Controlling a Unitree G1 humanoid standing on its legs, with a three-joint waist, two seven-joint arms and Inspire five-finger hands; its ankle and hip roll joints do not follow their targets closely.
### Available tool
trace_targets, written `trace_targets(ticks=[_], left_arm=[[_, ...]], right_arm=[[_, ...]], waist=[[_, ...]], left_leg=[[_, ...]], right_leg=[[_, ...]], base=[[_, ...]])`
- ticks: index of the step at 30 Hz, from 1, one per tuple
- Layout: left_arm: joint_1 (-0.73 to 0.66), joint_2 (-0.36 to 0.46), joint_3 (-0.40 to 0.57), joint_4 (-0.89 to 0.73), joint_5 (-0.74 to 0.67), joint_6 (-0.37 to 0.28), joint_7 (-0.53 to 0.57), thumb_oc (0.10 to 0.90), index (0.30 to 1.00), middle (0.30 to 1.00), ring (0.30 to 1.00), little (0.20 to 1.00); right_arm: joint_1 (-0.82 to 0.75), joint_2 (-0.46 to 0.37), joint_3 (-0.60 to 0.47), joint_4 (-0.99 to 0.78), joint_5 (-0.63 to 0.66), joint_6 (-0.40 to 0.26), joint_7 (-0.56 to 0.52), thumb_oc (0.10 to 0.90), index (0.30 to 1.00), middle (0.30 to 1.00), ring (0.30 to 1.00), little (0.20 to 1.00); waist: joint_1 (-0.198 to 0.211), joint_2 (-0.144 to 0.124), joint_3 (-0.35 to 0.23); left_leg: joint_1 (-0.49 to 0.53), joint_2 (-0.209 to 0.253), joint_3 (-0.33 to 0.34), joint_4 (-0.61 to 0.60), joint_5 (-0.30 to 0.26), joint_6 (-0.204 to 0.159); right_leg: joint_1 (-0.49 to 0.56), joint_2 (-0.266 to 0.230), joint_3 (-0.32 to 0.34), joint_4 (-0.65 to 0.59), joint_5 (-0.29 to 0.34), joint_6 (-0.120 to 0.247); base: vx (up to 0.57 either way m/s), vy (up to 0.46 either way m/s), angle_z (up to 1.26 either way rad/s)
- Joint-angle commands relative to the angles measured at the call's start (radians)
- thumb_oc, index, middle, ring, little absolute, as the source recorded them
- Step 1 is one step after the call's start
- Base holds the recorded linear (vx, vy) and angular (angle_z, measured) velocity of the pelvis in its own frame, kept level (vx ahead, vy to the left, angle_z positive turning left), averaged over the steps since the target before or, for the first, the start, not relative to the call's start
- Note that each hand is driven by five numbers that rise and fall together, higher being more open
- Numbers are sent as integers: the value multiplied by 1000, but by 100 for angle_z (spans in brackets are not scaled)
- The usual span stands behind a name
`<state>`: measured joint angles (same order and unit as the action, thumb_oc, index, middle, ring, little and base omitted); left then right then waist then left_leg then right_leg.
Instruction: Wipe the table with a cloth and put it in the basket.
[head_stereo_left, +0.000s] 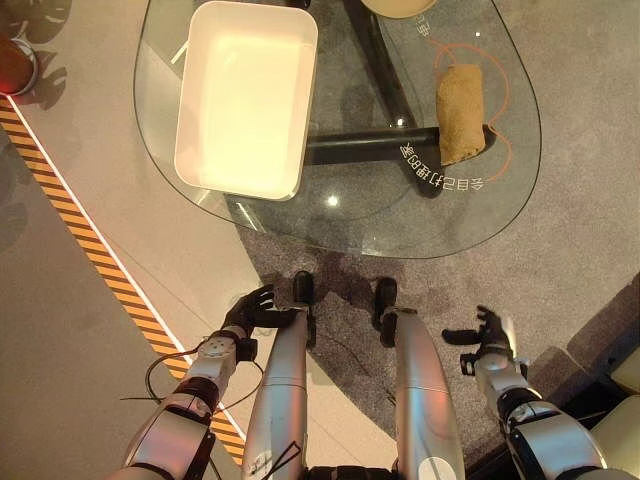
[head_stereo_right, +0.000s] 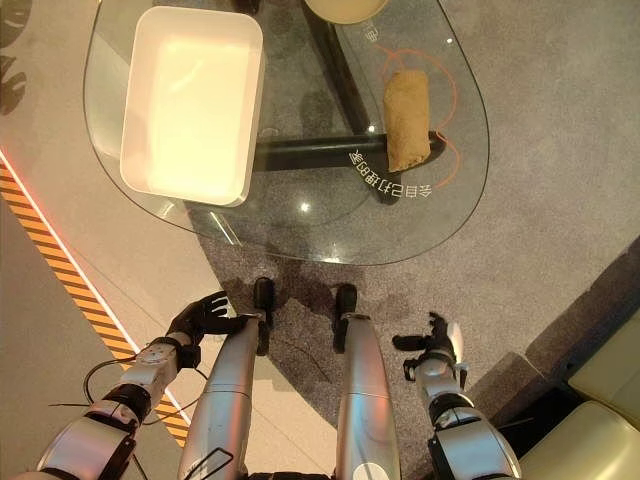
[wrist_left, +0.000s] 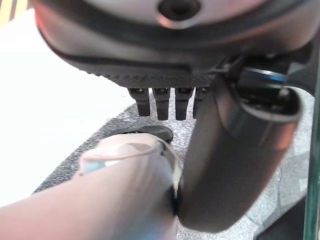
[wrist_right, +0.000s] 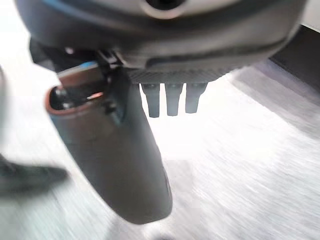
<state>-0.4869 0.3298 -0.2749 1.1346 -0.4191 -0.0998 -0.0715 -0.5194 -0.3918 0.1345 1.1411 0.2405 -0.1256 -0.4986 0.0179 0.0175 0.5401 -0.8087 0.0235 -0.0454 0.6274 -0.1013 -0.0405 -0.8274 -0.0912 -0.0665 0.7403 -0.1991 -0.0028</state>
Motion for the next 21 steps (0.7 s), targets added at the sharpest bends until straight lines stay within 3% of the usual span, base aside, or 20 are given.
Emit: trace_targets(ticks=[1, 5, 11, 21], left_arm=[[147, 38, -37, 30, 38, 2, 18, 800, 900, 900, 900, 900], [166, 40, -40, 16, 34, 2, 26, 800, 900, 900, 900, 900], [174, 40, -45, 3, 21, 11, 39, 800, 900, 900, 900, 900], [155, 30, -62, 16, 15, 21, 44, 800, 900, 900, 900, 900]], right_arm=[[25, -128, -69, -148, 43, -78, -146, 800, 900, 900, 900, 900], [4, -146, -70, -314, 55, -91, -228, 800, 900, 900, 900, 900], [-56, -169, -60, -499, 66, -85, -268, 800, 900, 900, 900, 900], [-219, -167, 16, -590, 61, -33, -301, 800, 900, 900, 900, 900]], waist=[[2, 8, -20], [-3, 7, -20], [-9, 9, -20], [-4, 23, -20]], left_leg=[[42, -30, 24, -4, 10, 36], [55, -32, 25, -22, 11, 38], [67, -31, 31, -49, 18, 37], [92, -31, 36, -92, 27, 32]], right_leg=[[81, 10, -20, -71, 80, -5], [89, 12, -18, -85, 84, -4], [95, 18, -13, -108, 88, -2], [111, 24, -9, -144, 89, -3]], base=[[35, -4, 2], [6, -1, 1], [0, 0, 0], [0, 1, -1]])
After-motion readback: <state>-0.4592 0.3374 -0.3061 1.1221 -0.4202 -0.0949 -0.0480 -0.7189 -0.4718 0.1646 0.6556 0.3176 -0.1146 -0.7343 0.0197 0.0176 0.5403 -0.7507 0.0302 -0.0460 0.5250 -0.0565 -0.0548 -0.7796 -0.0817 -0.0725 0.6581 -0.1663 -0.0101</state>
